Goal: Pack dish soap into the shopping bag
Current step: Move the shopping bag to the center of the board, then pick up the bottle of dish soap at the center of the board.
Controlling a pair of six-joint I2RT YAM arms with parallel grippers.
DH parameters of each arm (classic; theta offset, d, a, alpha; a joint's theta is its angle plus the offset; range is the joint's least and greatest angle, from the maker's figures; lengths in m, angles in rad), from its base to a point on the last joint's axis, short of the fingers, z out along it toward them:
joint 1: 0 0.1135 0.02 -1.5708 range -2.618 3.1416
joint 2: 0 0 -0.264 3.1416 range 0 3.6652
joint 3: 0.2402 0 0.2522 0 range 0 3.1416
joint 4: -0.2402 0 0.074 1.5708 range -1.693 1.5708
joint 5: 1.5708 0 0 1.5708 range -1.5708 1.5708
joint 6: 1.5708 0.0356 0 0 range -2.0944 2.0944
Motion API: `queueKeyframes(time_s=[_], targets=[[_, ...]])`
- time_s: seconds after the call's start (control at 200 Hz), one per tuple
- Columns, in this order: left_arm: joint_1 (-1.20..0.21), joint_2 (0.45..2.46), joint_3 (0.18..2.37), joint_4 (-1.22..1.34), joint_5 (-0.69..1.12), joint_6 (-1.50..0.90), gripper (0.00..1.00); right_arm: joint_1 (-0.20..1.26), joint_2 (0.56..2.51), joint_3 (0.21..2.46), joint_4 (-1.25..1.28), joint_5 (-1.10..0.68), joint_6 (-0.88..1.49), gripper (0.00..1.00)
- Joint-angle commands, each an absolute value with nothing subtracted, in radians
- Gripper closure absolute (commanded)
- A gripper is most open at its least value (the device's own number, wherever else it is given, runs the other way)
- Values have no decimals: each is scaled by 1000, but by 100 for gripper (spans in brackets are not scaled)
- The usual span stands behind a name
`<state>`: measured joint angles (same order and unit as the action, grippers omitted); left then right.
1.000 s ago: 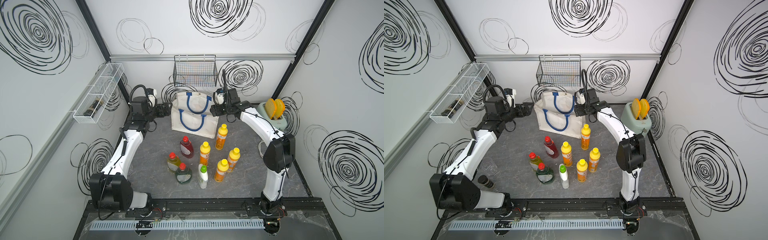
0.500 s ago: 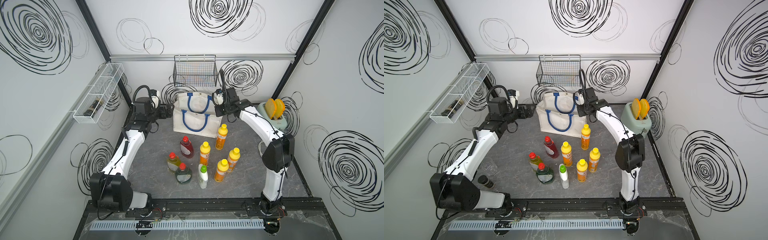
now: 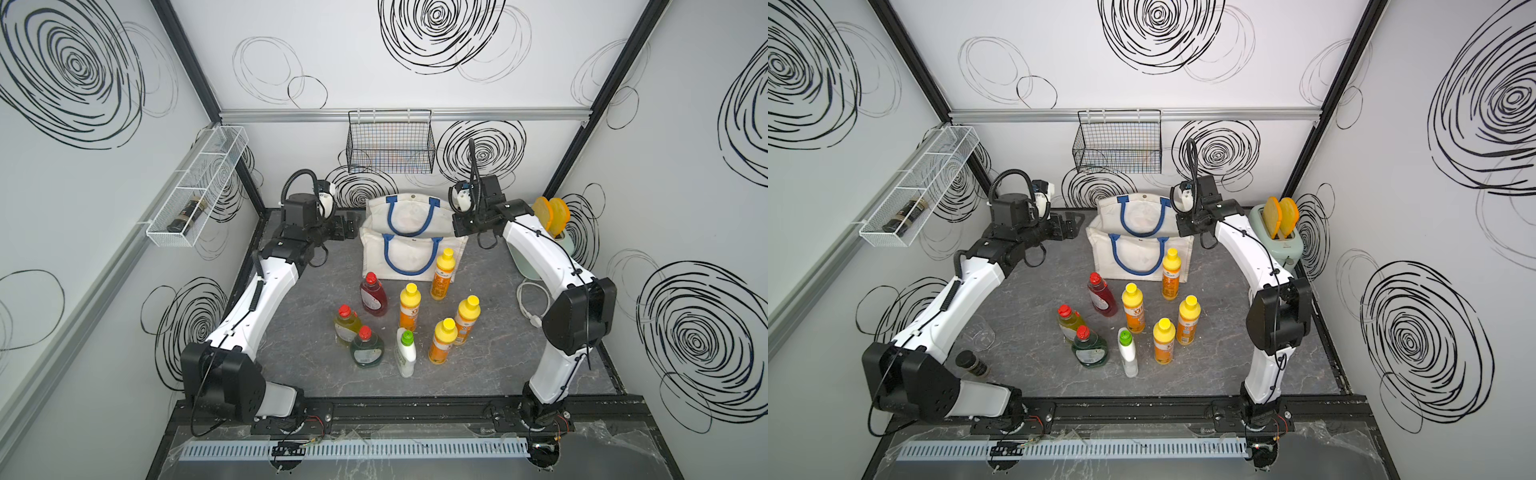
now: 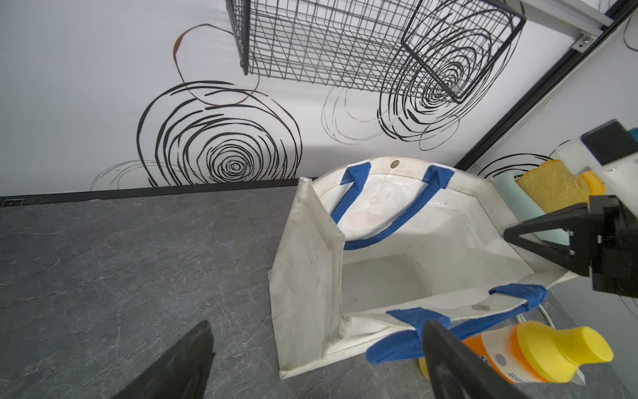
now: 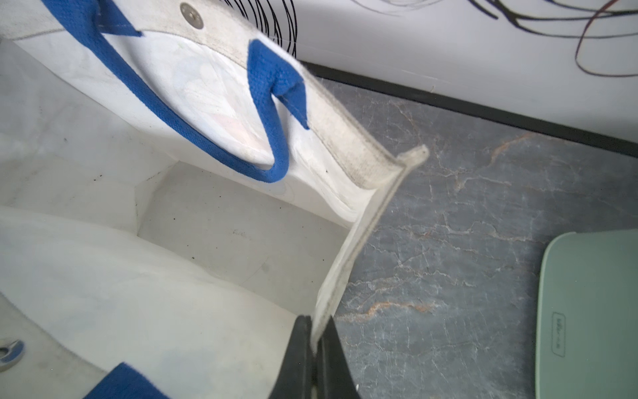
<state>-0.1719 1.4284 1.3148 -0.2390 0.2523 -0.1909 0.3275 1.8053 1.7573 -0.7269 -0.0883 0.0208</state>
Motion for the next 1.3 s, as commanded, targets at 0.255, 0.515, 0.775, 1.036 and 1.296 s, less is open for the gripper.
queueKeyframes(time_s=[0.255,0.515,0.775,1.036,1.296], targets=[[-263,1508,1364,-241,203,-175,4,307,1734,1708,-757,-170,32,79],[-287,1529,1390,-240,209,-192,4,310,1561,1587,-645,-192,44,51],[-282,1525,1422,-294,223,-138,4,335,1286,1388,-512,-188,55,40],[-250,1487,1319,-191,320,-189,4,483,1105,1255,-535,-146,3,35],[-253,1431,1241,-144,335,-192,4,618,1000,1178,-610,-66,30,27]])
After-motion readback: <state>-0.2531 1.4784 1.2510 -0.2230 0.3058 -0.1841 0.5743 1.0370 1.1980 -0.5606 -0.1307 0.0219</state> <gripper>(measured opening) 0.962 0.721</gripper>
